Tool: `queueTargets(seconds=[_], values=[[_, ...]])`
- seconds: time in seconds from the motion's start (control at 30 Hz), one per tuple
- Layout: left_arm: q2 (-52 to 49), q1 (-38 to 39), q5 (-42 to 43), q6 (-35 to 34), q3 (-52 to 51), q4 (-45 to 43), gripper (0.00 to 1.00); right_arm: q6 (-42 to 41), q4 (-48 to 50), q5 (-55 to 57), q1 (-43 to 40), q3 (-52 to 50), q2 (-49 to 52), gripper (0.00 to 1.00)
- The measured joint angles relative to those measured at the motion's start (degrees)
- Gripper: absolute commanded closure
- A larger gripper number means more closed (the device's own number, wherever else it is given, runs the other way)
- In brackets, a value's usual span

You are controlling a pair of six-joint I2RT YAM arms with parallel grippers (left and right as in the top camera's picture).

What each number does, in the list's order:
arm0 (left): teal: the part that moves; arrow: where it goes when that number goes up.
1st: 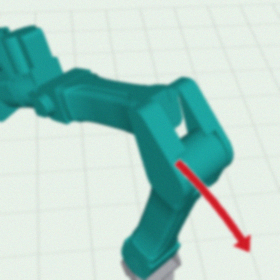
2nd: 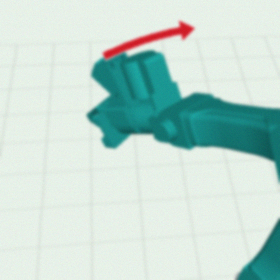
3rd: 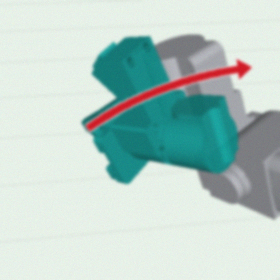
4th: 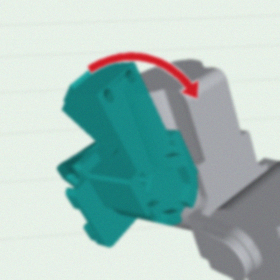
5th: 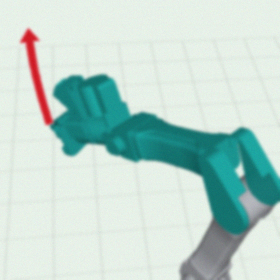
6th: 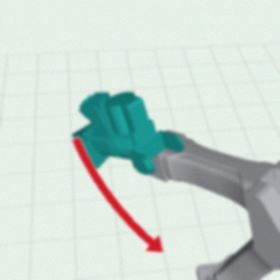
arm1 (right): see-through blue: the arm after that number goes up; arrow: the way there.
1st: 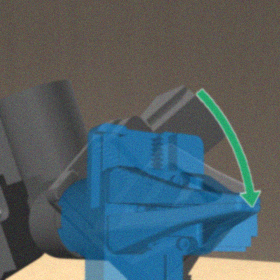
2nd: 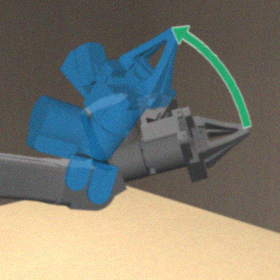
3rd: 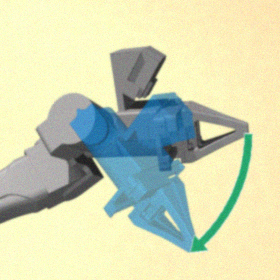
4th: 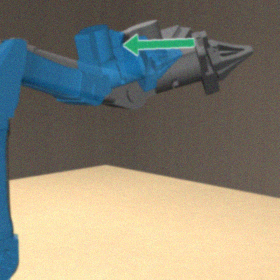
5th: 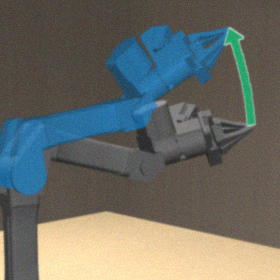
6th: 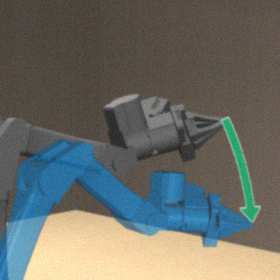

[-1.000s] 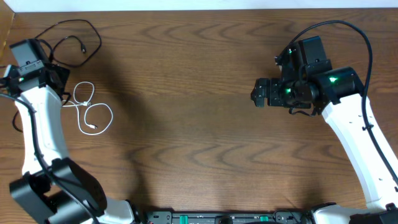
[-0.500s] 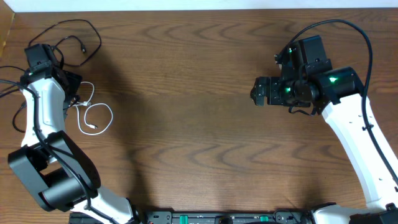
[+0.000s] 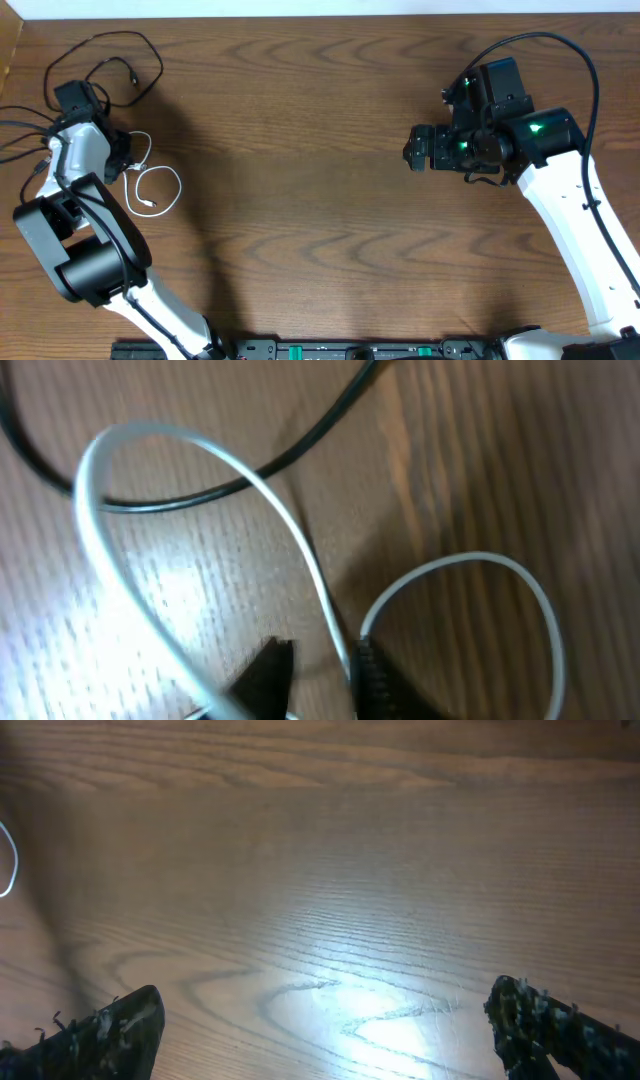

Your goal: Untangle cables

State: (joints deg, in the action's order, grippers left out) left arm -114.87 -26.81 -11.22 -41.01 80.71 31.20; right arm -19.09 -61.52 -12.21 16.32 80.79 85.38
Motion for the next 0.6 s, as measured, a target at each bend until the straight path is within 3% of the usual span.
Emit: queueTargets(seconds=[0.37, 0.6], values=[[0.1, 0.2, 12.5, 6.0, 0.0, -1.9, 0.92, 0.0, 0.7, 0.0, 0.0, 0.0, 0.0, 0.01], [0.1, 2.0, 14.4, 8.1, 0.0, -1.5, 0.92, 0.0, 1.0, 0.0, 0.0, 0.0, 0.0, 0.01]])
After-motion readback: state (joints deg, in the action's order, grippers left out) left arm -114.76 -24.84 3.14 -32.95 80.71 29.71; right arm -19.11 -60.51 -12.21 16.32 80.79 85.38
